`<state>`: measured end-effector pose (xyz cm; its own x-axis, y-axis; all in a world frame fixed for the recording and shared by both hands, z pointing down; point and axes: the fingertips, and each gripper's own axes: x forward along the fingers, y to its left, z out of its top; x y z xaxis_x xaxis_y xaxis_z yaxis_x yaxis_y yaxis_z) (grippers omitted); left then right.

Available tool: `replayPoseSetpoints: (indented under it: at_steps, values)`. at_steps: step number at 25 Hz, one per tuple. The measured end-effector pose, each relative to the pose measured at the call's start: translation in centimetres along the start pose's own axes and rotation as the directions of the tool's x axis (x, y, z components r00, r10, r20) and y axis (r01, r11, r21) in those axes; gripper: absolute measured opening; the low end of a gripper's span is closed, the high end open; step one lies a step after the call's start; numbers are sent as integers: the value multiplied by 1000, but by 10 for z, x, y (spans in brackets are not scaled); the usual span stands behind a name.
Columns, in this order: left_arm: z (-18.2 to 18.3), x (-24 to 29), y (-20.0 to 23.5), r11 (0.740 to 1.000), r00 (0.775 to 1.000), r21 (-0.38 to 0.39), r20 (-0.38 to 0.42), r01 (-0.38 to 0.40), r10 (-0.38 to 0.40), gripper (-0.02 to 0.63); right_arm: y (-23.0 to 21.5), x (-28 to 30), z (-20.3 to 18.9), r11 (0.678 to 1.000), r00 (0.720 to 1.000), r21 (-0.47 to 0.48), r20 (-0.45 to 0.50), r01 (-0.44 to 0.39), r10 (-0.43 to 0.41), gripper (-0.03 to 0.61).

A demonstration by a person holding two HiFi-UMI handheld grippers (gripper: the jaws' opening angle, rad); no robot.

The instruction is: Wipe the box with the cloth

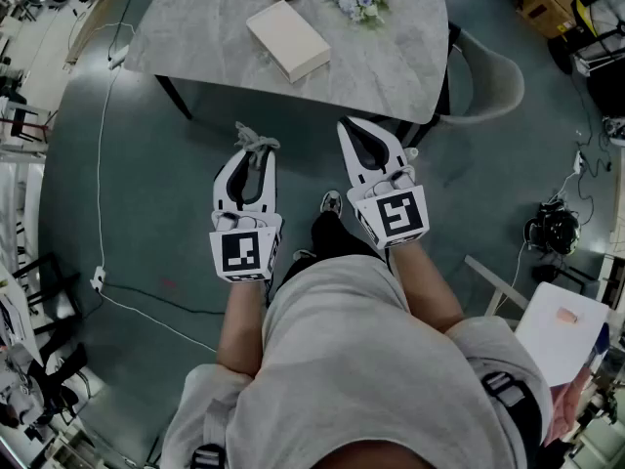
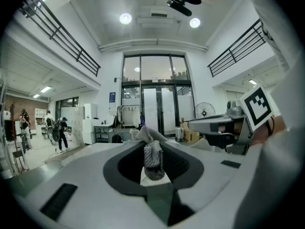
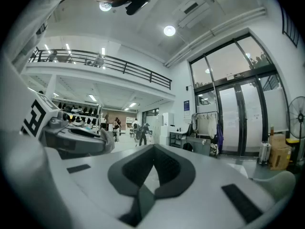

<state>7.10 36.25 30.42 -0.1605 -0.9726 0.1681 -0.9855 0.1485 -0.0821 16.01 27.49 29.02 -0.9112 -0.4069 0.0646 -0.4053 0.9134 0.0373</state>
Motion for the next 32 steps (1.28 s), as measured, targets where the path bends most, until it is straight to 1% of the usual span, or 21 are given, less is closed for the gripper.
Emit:
replayPoseSetpoints:
  at_steps: [4, 7, 9, 15, 18, 23, 25, 28, 32]
  values:
    - [-5, 27, -3, 1000, 1000, -18, -13, -10, 10, 98, -26, 13, -12, 998, 1000, 45, 6, -31, 31, 26]
    - [-6, 54, -1, 1000, 1000, -15, -30, -7, 7, 98, -45, 27, -19, 999, 1000, 42, 2, -32, 32, 26]
    - [-7, 68, 4, 1000, 999, -30, -44, -8, 7, 98, -56, 35, -23, 998, 999, 51, -2, -32, 32, 26]
    - [-20, 94, 23, 996, 995, -77, -94, -52, 45, 98, -73, 57, -38, 995, 998, 87, -39, -47, 51, 26]
    - [-24, 111, 30, 995, 992, -81, -114, -54, 45, 98, -84, 69, -44, 994, 997, 95, -53, -55, 60, 26]
    - [-25, 138, 52, 994, 992, -94, -120, -49, 37, 98, -91, 99, -46, 994, 995, 89, -75, -65, 72, 26]
    - [-29, 149, 60, 994, 991, -97, -129, -40, 28, 98, -91, 110, -50, 994, 993, 84, -89, -71, 78, 26]
    - [-35, 171, 75, 995, 989, -102, -146, -8, -7, 98, -96, 132, -53, 994, 991, 88, -108, -66, 75, 26]
    - [-44, 208, 100, 988, 981, -143, -176, 61, -86, 98, -103, 170, -59, 995, 987, 86, -144, -59, 71, 26]
